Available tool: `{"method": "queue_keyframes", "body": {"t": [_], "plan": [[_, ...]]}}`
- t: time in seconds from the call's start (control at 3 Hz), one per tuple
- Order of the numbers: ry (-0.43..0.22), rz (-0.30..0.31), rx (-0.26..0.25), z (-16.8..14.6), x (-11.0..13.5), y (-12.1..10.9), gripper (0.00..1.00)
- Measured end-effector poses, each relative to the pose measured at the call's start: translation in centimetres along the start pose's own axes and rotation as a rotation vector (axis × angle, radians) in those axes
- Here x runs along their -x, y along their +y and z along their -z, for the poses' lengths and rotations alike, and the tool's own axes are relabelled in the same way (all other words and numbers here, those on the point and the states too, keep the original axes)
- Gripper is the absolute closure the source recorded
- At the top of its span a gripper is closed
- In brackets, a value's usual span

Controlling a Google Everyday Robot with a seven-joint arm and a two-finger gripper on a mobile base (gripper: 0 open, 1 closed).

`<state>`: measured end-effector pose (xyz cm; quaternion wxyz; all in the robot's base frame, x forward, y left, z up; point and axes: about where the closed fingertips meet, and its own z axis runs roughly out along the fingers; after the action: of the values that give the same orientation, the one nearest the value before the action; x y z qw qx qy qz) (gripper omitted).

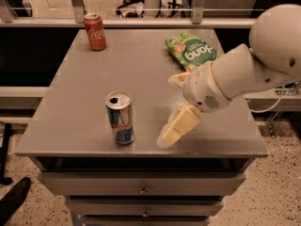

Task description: Pick redbull can

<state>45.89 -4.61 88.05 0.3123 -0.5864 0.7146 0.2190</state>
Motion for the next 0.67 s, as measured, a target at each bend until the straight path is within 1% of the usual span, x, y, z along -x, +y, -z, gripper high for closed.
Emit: {"method": "queue_keyframes", "body": {"t": [0.33,0.67], "plan": [[-0.137,0.018,0.049,-3.7,2.8,0.9,0.0],[-0.23,0.022,0.079,-5.4,4.7,1.9,0.0]]}}
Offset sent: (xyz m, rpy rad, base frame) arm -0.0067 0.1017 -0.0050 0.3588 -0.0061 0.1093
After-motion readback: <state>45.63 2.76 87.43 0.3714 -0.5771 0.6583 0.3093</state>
